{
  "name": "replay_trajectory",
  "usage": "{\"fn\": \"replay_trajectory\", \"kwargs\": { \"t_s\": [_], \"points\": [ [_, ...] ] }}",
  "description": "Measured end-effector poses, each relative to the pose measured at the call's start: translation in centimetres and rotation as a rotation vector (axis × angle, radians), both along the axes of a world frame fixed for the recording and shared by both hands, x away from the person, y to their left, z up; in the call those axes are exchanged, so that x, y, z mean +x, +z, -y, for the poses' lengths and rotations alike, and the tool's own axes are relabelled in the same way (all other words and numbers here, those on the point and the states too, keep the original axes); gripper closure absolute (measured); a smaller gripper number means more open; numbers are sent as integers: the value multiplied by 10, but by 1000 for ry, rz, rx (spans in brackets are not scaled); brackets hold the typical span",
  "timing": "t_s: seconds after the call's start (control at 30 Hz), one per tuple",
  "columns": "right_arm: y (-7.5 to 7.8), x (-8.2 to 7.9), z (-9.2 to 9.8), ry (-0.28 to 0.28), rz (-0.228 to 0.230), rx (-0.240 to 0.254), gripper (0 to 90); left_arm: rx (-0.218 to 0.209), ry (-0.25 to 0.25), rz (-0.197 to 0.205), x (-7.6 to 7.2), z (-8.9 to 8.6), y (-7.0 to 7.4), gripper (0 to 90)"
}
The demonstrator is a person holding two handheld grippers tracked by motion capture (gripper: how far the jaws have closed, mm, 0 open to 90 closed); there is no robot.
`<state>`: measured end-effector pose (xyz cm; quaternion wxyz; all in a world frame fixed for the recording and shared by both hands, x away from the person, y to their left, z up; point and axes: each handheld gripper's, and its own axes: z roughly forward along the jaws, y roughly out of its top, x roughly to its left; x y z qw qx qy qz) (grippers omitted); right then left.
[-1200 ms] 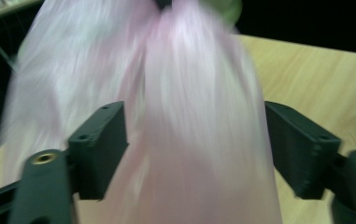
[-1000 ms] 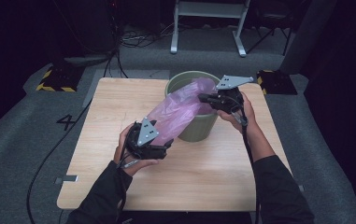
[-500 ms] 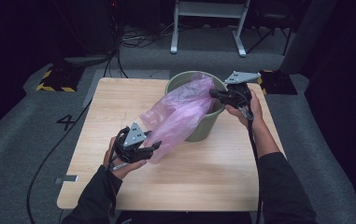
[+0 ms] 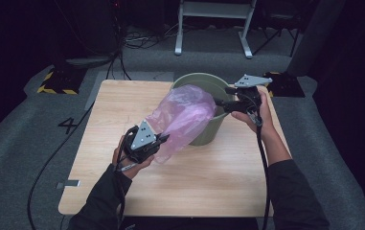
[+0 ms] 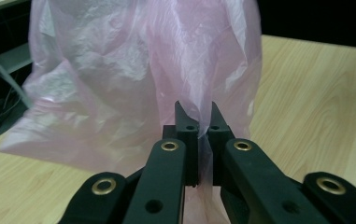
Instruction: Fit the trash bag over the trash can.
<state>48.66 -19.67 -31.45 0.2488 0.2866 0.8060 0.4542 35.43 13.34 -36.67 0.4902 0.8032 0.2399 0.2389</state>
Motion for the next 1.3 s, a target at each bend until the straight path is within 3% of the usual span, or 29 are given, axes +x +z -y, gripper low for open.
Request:
{"fn": "replay_trajectory", "kwargs": {
  "t_s": [0.03,0.07,0.1,0.13,0.17,0.2,0.23,0.33,0.47,0.5,0.53,0.57,0.6,0.63,0.67,0.7,0.73,0.83,0.87,0.93,0.97,1.1,1.3],
  "points": [
    [3,-4,0,7,10,4,320,6,5,18,-1,3,3,883],
    [10,-14,0,52,37,16,317,11,1,19,0,8,10,883],
    [10,-14,0,52,37,16,317,11,1,19,0,8,10,883],
    [14,-25,-1,109,53,37,310,28,1,40,1,14,15,882],
    [16,-31,-3,154,55,46,310,32,1,36,2,18,17,882],
    [16,-31,-3,154,55,46,310,32,1,36,2,18,17,882],
    [16,-37,-6,188,59,46,308,35,0,37,3,21,18,882],
    [12,-56,-21,311,76,-35,273,38,-3,50,7,31,21,881],
    [5,-61,-32,340,80,-72,296,36,-6,44,12,38,19,880],
    [5,-61,-32,340,80,-72,296,36,-6,44,12,38,19,879],
    [2,-59,-34,327,99,-98,427,24,-14,44,13,39,18,877],
    [2,-59,-34,327,99,-98,427,24,-14,44,13,39,18,869],
    [0,-55,-36,318,106,-105,598,15,-15,57,13,41,19,854],
    [0,-55,-36,318,106,-105,598,15,-15,57,13,41,19,832],
    [-2,-52,-36,308,107,-96,720,5,-17,66,12,40,20,814],
    [-2,-52,-36,308,107,-96,720,5,-17,66,12,40,20,787],
    [-3,-49,-36,296,107,-98,790,-2,-13,71,11,38,21,741],
    [-4,-47,-35,289,104,-78,818,-18,17,81,10,33,22,564],
    [-4,-47,-34,281,103,-71,823,-37,24,81,9,30,23,564],
    [-3,-44,-28,254,98,-36,828,-86,13,64,4,20,26,334],
    [-3,-44,-28,254,98,-36,828,-86,13,64,4,20,26,288],
    [0,-37,-13,221,69,45,818,-98,9,62,-1,6,26,226],
    [0,-29,1,182,59,64,804,-118,41,31,6,-5,19,228]
  ]
}}
